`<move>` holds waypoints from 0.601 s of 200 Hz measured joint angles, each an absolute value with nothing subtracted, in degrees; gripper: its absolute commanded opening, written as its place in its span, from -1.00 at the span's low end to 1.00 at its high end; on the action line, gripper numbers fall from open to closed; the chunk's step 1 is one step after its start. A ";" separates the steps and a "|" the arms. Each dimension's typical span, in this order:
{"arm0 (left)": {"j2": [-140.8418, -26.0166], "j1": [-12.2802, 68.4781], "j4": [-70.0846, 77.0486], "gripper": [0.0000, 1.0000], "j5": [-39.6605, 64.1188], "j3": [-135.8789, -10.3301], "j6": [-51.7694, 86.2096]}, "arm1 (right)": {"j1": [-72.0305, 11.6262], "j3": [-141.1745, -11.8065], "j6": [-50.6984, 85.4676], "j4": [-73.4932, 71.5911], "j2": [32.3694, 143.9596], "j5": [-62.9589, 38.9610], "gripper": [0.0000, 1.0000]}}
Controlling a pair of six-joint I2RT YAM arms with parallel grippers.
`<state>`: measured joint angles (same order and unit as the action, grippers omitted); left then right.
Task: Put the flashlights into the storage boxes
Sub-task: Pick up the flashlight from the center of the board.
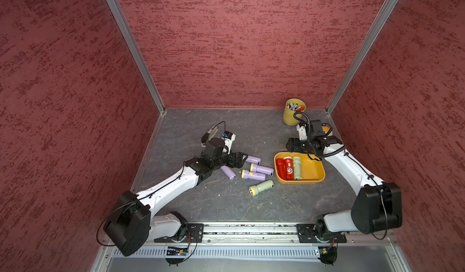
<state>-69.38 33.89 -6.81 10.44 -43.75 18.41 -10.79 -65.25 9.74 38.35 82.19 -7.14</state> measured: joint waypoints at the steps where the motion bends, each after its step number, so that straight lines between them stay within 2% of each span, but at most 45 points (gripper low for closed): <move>1: -69.23 33.78 -6.90 0.99 10.41 -43.70 18.50 | -11.09 -65.65 9.61 38.52 82.37 -7.01 0.63; 58: -53.71 24.10 -19.53 0.99 9.78 -39.44 23.90 | -25.87 -80.44 9.45 42.50 93.86 -3.88 0.49; 120: -42.41 16.01 -38.48 0.99 9.52 -39.05 30.28 | -41.17 -91.48 18.70 45.04 104.20 -3.01 0.37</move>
